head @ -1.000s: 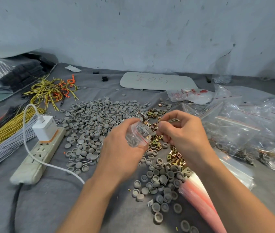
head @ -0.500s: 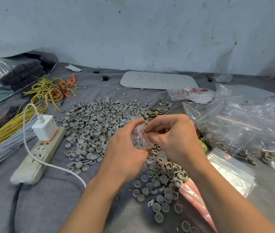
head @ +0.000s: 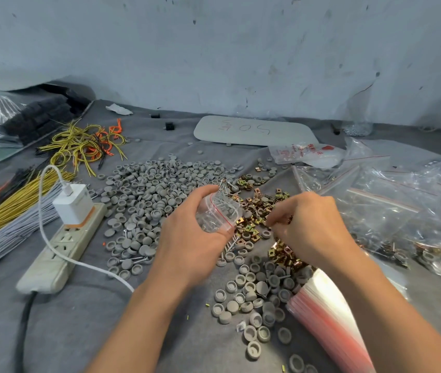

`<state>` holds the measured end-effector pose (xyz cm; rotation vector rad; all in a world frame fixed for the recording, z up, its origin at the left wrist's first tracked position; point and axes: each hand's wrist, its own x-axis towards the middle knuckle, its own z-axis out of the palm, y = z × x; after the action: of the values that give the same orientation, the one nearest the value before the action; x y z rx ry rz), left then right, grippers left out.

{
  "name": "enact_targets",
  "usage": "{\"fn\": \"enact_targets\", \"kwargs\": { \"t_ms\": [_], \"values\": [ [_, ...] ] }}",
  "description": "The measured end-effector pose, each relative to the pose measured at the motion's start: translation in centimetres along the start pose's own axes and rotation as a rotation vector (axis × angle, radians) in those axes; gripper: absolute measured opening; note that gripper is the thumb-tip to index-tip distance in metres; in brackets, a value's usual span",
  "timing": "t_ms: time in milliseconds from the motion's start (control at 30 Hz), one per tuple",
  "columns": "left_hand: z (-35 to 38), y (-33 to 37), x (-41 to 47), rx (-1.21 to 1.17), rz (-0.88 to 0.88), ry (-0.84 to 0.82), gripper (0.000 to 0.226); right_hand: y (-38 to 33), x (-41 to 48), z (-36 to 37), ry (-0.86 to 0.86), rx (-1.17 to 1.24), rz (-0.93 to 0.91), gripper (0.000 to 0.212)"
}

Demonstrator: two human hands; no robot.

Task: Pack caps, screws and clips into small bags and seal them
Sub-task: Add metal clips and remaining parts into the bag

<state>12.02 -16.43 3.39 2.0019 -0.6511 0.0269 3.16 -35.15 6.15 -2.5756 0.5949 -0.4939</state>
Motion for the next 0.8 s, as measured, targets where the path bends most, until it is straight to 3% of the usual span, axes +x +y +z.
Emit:
{"fn": "enact_targets", "kwargs": {
  "t_ms": [100,233,600,800],
  "values": [
    [0.0,0.1,-0.1,0.003,0.004,0.002,0.068,0.6,-0.1,0.8,-0.094,-0.325,-0.048,0.016],
    [0.1,0.2,0.0,0.054,0.018,0.007,0.067,1.1,-0.4,1.7,-0.115,-0.499,-0.088,0.010],
    [0.4,0.4,0.0,0.093,-0.010,-0.029,0.065,0.8,-0.8,2.7,-0.207,-0.473,-0.142,0.023],
    [0.4,0.1,0.1,0.105,0.000,-0.028,0.066,0.5,-1.2,2.9,-0.235,-0.427,-0.163,0.014]
  ]
}}
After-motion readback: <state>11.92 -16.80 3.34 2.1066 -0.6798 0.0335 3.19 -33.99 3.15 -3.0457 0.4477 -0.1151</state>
